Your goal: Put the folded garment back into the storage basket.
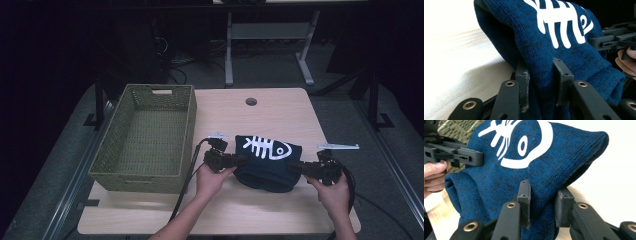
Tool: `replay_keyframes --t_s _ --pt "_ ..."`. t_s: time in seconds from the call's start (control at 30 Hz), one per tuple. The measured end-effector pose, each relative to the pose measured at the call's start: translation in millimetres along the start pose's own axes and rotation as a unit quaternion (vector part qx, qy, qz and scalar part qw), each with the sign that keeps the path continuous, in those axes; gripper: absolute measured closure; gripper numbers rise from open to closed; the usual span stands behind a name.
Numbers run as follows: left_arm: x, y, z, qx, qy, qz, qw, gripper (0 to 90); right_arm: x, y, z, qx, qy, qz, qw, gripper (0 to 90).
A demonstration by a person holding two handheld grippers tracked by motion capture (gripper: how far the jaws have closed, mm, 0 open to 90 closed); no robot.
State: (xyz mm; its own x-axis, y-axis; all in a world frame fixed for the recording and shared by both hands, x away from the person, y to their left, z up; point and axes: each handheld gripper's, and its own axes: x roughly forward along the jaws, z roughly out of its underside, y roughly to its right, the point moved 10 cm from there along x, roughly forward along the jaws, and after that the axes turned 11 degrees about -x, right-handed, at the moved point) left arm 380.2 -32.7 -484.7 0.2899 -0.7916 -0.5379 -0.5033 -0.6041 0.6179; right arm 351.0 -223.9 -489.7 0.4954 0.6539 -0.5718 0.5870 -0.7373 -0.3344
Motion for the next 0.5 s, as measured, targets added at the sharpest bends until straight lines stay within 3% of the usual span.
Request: replay_keyframes --t_s 0.5 --pt "-19.1 19.3 -16.2 0.023 0.012 0.002 0.9997 69.7 -17.5 -12.1 -19.8 -0.011 0.007 0.0 0.9999 70.5"
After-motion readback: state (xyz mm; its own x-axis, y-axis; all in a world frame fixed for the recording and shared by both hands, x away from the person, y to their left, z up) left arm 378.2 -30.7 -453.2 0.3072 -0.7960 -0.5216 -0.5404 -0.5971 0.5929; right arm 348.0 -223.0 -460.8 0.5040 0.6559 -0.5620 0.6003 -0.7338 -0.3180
